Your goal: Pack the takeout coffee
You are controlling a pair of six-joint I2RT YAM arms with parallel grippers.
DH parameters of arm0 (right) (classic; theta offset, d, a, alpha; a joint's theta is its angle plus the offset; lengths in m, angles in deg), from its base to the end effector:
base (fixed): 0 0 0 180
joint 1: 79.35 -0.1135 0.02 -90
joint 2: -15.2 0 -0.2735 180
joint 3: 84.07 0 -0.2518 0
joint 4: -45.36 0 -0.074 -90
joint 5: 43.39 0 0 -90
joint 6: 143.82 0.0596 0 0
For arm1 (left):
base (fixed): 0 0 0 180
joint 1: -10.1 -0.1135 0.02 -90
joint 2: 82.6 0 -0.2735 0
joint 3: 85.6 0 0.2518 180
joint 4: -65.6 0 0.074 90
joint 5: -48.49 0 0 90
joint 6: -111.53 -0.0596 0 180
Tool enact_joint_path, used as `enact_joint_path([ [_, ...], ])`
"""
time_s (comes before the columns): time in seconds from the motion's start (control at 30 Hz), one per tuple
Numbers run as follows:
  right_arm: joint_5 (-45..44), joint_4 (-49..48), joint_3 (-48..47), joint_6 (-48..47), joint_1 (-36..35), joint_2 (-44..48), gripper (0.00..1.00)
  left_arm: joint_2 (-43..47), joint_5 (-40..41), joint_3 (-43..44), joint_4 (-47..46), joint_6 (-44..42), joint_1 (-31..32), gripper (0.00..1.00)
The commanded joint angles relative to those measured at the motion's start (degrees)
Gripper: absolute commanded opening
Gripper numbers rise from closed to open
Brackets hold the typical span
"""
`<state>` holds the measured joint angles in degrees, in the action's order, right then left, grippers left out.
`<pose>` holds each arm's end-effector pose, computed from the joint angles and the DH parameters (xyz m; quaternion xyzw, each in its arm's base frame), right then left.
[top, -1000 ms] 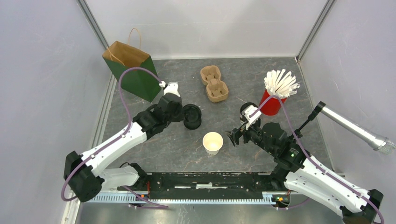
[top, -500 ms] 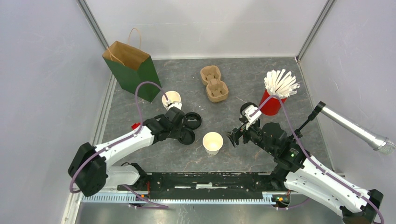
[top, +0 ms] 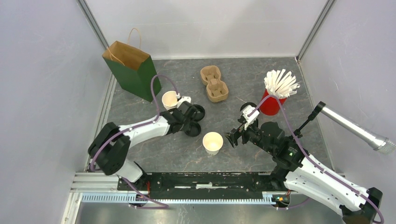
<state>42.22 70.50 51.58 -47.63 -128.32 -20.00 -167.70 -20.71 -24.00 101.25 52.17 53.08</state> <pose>0.1173 0.1278 0.2744 -0.2696 0.7514 0.2513 0.5473 0.2296 -0.1850 0.1742 0.0542 0.9478 -0.0174 0.3137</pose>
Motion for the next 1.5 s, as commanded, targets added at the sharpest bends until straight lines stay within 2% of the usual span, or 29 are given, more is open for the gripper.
enact_joint_path([
  [0.0,1.2,-1.7,-2.0,0.6,0.1,0.5,0.98,-6.3,5.4,8.1,-5.5,-1.3,-0.2,0.02],
  [0.1,0.5,-1.2,-1.9,-0.1,0.1,0.3,0.98,-10.0,5.7,13.2,-3.3,-2.6,-0.2,0.02],
  [0.2,-0.6,-0.9,-1.2,-1.3,0.1,0.1,0.98,-9.8,4.7,15.5,-1.9,-3.3,-0.2,0.02],
  [0.43,0.4,-5.9,0.0,-2.6,0.1,1.1,0.98,-0.2,2.2,17.7,2.1,-5.0,-0.2,0.02],
  [0.53,3.8,-10.8,1.5,-6.9,0.1,3.0,0.98,6.2,-4.6,17.1,1.1,-5.8,-0.2,0.02],
  [0.7,10.1,-27.1,5.6,-16.3,0.1,9.3,0.98,17.8,-15.5,13.1,-2.0,-0.8,-0.3,0.02],
  [0.87,19.1,-49.0,13.8,-27.3,0.1,14.1,0.98,27.1,-30.1,7.6,-10.3,8.2,-0.3,0.02],
  [1.0,25.4,-61.7,18.2,-33.1,0.1,13.4,0.98,30.5,-41.0,4.2,-17.3,15.8,-0.4,0.02],
  [1.1,29.5,-67.8,18.8,-36.4,0.1,9.8,0.98,31.2,-49.7,0.6,-27.9,24.4,-0.2,0.02],
  [1.2,29.7,-76.2,19.2,-35.0,0.1,4.9,0.98,31.5,-52.5,-2.8,-36.2,31.9,0.1,0.02],
  [1.33,28.2,-90.7,20.4,-31.1,0.0,-1.4,0.98,31.9,-52.5,-5.5,-42.9,36.8,0.5,0.02],
  [1.47,27.4,-96.4,20.2,-28.4,0.0,-5.6,0.98,31.5,-52.0,-7.0,-48.1,40.4,0.7,0.02],
])
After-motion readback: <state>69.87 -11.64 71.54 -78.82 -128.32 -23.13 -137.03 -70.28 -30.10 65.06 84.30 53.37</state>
